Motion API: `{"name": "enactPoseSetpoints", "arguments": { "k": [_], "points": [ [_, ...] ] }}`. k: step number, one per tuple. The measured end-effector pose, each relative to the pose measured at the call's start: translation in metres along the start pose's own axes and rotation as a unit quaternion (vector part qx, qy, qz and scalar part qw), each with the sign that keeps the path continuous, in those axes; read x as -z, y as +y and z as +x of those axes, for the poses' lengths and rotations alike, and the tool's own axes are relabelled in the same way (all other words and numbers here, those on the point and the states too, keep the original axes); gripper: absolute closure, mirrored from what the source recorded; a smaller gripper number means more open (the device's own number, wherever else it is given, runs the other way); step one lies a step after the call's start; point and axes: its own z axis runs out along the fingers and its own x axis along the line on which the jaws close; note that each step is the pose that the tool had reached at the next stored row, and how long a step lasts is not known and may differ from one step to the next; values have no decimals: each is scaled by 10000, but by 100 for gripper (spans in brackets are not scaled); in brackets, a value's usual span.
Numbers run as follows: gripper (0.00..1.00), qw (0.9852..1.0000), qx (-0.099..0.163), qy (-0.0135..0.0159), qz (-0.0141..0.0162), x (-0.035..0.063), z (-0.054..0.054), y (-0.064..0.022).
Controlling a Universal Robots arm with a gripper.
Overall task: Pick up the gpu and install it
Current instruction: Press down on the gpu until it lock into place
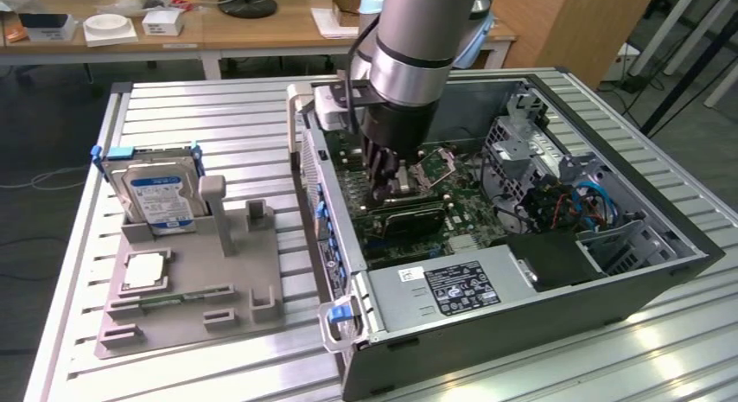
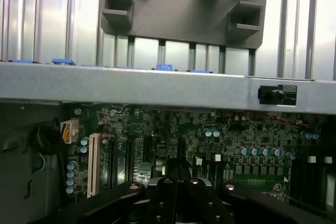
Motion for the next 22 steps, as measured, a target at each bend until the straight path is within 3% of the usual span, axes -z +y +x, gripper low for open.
{"name": "enactPoseSetpoints", "arguments": {
  "k": [10, 20, 22],
  "points": [
    [89, 9999, 147, 7, 25, -55, 6, -114],
    [89, 9997, 232, 12, 30, -98, 14, -310],
    [89, 9997, 233, 12, 29, -98, 14, -311]
  ]
}}
